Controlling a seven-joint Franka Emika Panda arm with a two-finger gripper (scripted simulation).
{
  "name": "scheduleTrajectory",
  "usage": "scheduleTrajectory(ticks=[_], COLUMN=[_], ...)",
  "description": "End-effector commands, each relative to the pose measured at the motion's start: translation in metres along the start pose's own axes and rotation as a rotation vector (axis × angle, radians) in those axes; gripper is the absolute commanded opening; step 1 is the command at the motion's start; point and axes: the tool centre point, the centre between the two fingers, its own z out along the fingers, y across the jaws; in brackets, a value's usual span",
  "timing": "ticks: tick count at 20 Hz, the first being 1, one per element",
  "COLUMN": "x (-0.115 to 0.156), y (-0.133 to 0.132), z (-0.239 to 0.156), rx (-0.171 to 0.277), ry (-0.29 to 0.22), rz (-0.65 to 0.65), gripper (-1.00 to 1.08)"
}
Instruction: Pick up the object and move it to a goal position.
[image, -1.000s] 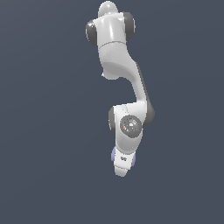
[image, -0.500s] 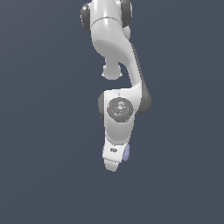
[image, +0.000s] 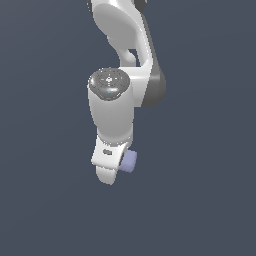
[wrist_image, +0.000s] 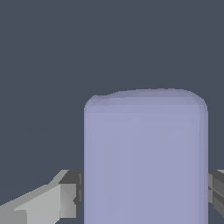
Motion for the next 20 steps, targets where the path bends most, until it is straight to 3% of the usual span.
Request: scheduleTrajectory(ticks=[1, 10, 20], x=[-0.013, -0.05, -0.063], y=[0.001, 0.008, 0.012], z=[-0.025, -0.098, -0.123], rx=[0.001, 0.001, 0.001], ry=[0.001, 0.001, 0.002], rz=[-0.001, -0.001, 0.0], gripper=[-1.0, -1.0, -1.0])
